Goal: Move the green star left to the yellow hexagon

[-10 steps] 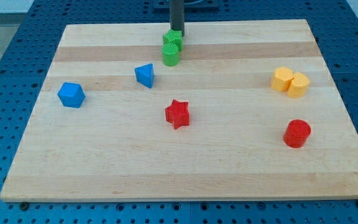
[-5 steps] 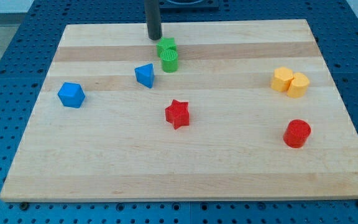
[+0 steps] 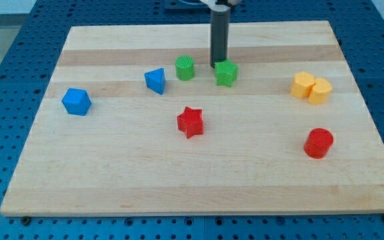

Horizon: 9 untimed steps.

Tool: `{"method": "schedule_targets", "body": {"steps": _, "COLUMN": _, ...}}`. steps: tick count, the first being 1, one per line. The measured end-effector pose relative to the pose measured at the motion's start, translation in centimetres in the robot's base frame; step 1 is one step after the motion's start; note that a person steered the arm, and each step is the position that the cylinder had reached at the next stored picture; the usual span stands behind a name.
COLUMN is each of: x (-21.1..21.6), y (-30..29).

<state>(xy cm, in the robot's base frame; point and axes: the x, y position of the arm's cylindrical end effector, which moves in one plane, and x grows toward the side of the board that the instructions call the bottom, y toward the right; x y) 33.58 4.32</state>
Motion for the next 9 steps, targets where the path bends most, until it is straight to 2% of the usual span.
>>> {"method": "schedule_targets", "body": {"steps": 4, "x": 0.8, "y": -2.3}}
{"method": "schedule_targets", "body": {"steps": 5, "x": 3.3, "y": -2.0}}
{"method": "schedule_targets", "body": {"steps": 6, "x": 5.4, "y": -0.4}}
{"method": "schedule_targets", "body": {"steps": 8, "x": 5.4, "y": 6.3}}
{"method": "schedule_targets", "body": {"steps": 9, "x": 5.4, "y": 6.8}}
